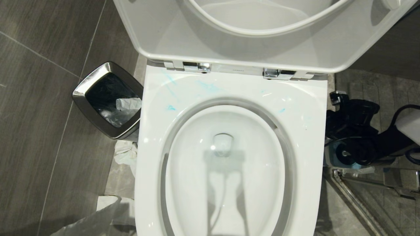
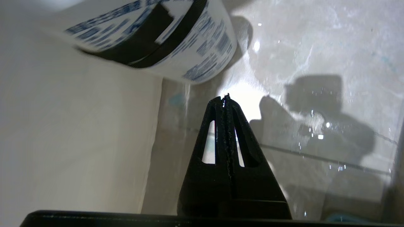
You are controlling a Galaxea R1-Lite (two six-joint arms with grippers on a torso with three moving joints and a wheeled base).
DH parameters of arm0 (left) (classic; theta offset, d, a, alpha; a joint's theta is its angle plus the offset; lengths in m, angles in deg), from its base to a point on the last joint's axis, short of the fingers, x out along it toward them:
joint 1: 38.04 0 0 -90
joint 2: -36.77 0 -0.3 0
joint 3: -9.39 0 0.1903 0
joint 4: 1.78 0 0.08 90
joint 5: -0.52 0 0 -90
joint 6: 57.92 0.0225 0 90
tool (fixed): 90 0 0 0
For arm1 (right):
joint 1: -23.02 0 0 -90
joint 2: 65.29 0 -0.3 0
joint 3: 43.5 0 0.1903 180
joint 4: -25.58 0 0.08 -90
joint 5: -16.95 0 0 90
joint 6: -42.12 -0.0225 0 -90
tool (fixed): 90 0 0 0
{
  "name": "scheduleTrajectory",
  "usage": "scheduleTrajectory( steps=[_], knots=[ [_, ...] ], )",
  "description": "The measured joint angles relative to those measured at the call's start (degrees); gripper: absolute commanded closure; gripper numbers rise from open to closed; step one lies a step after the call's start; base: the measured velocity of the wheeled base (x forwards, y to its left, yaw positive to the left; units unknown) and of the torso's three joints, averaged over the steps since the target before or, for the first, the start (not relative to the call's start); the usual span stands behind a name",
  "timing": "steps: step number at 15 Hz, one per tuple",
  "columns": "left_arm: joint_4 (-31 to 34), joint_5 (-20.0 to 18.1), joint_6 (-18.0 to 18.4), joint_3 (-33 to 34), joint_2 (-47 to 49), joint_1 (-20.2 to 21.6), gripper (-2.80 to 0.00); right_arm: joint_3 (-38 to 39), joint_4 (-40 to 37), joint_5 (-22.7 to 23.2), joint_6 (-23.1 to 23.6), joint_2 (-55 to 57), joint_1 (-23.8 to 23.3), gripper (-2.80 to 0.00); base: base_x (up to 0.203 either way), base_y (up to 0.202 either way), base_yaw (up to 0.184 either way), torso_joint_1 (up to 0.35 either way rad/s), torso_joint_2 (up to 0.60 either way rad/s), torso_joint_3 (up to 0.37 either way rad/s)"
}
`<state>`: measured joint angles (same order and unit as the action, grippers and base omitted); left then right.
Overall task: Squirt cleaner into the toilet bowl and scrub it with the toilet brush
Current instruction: Pour in the cleaning agent
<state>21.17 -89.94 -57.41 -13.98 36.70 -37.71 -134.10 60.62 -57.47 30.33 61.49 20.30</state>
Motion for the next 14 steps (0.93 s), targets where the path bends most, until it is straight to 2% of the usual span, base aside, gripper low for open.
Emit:
scheduleTrajectory(
  steps=[6, 10, 14],
  knots=[
    [-0.01, 0.02, 0.01, 0.00, 0.00, 0.00, 0.00, -10.38, 1.41, 0.06, -5.21, 4.76, 0.13, 0.00, 0.000, 0.000, 0.000, 0.000, 0.00, 0.000],
    [0.01, 0.03, 0.00, 0.00, 0.00, -0.02, 0.00, -19.73, 7.04, 0.32, -6.02, 10.07, 0.73, 0.00, 0.000, 0.000, 0.000, 0.000, 0.00, 0.000],
    [0.00, 0.02, 0.00, 0.00, 0.00, -0.01, 0.00, -23.97, 6.86, 0.07, -6.38, 12.99, 2.90, 0.00, 0.000, 0.000, 0.000, 0.000, 0.00, 0.000]
  ],
)
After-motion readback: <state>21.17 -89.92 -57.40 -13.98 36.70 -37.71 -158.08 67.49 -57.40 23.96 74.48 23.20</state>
